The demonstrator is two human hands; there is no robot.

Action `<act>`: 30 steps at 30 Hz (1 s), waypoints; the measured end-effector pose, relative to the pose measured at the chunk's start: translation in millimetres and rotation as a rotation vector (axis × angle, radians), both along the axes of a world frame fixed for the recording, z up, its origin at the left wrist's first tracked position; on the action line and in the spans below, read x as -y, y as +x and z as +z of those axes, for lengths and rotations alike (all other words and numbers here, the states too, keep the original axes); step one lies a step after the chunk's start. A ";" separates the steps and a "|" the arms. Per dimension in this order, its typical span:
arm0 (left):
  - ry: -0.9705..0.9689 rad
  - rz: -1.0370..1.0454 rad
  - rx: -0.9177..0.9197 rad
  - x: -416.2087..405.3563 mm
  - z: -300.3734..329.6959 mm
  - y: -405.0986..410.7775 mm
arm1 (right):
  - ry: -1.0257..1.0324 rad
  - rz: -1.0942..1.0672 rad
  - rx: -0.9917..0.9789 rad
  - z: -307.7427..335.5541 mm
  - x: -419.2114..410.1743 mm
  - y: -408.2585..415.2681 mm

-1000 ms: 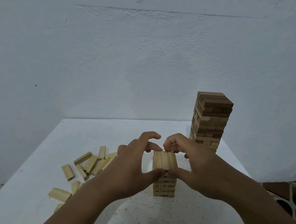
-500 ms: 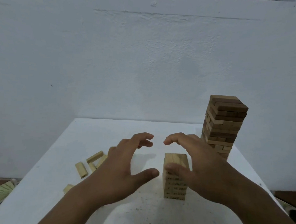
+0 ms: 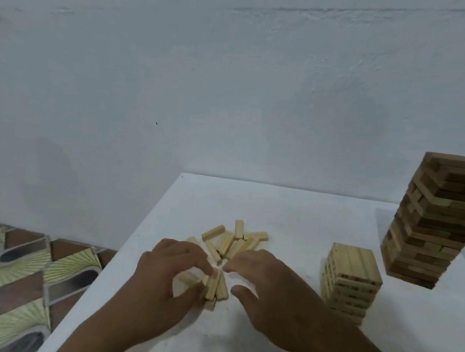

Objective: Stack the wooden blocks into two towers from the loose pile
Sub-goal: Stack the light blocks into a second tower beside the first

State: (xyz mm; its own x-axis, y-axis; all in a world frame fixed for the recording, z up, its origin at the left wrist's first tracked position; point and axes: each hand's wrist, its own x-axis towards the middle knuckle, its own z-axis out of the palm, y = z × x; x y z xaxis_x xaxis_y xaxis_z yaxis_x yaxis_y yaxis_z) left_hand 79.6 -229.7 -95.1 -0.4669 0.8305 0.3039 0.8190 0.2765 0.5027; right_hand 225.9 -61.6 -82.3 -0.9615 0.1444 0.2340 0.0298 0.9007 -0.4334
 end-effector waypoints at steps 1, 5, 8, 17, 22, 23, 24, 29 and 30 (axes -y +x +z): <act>-0.027 0.003 -0.013 3.1 -3.4 -1.4 | 0.015 0.012 0.019 -4.4 3.6 -3.5; -0.086 0.024 -0.061 9.7 -18.3 -8.2 | 0.041 0.020 0.059 -23.4 10.6 -14.6; -0.101 0.020 -0.079 12.8 -26.3 -10.1 | 0.022 -0.036 0.039 -31.1 9.3 -15.7; -0.076 0.031 -0.092 13.6 -37.5 -4.0 | -0.067 -0.197 -0.044 -25.9 15.5 -12.0; -0.023 0.055 -0.092 12.0 -44.6 -2.4 | 0.001 -0.276 -0.057 -32.1 6.2 -11.1; -0.013 0.058 -0.090 11.2 -45.5 -2.1 | 0.026 -0.283 -0.047 -34.6 4.9 -11.5; -0.007 0.061 -0.087 10.6 -46.3 -1.8 | 0.039 -0.286 -0.042 -36.9 4.5 -12.0; 0.014 0.069 -0.093 9.7 -49.5 -2.0 | 0.019 -0.228 -0.095 -37.6 13.4 -16.6; 0.019 0.071 -0.093 10.2 -49.4 -2.0 | 0.017 -0.209 -0.090 -37.9 14.8 -17.3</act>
State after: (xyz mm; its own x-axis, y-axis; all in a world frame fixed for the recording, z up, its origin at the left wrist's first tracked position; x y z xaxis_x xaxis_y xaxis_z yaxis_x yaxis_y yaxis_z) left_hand 77.6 -239.8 -144.5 -0.4929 0.7901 0.3645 0.8414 0.3261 0.4308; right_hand 208.6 -76.3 -120.1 -0.8863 0.3331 0.3219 0.1779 0.8864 -0.4274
